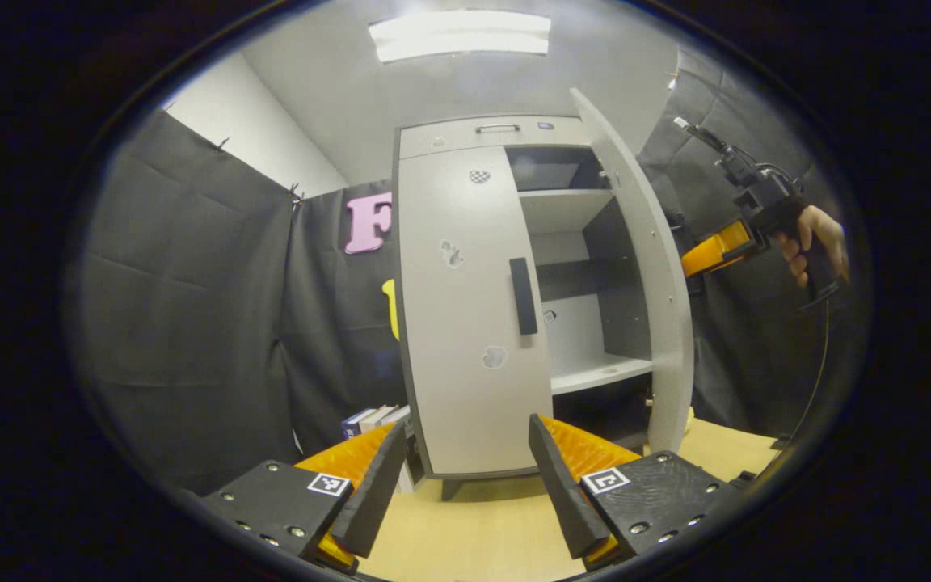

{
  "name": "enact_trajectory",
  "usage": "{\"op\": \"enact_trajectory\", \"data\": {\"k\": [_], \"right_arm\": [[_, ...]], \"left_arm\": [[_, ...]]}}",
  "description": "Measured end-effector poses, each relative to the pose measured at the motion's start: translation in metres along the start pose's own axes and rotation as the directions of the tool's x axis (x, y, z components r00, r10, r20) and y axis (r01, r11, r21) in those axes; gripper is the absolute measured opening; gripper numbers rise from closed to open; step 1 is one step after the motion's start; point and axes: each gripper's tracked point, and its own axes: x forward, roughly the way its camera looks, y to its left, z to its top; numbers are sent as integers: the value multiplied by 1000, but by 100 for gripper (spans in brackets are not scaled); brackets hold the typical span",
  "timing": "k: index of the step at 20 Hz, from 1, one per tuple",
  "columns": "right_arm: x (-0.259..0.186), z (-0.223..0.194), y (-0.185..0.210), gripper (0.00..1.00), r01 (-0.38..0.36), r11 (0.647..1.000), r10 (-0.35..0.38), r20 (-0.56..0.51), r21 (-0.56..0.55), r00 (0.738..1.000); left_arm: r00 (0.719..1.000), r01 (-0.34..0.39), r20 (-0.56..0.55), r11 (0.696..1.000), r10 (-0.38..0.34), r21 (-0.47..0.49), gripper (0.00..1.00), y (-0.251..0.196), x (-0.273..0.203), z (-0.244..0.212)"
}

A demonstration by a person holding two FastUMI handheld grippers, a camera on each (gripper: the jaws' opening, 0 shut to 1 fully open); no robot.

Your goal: Open the right door of the double-door shoe cabinet with the right hand, and open the left door with the left hand.

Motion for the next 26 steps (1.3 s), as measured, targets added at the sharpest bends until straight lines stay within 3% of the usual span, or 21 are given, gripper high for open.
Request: {"op": "enact_trajectory", "data": {"k": [6, 18, 21, 24, 26], "right_arm": [[-6, 1, -15, 13, 23, 1000, -23, 5, -4, 1000], [-27, 0, -88, 8, 121, 992, -121, 35, 21, 992], [-32, 0, -87, 11, 94, 994, -96, 48, 55, 994], [-41, 2, -86, 2, 90, 995, -93, 76, 38, 993], [-53, 0, -85, 7, 97, 995, -99, 89, 26, 991]], "left_arm": [[999, 36, -1, 999, -36, -7, 88, -25, 8, -1], [996, 84, 4, 996, -84, -1, 88, -67, 19, 5], [995, 96, 9, 995, -96, -4, 88, -76, 23, 8], [994, 105, 8, 994, -105, -7, 88, -81, 30, 11], [994, 112, 12, 994, -112, -17, 88, -84, 38, 17]]}}
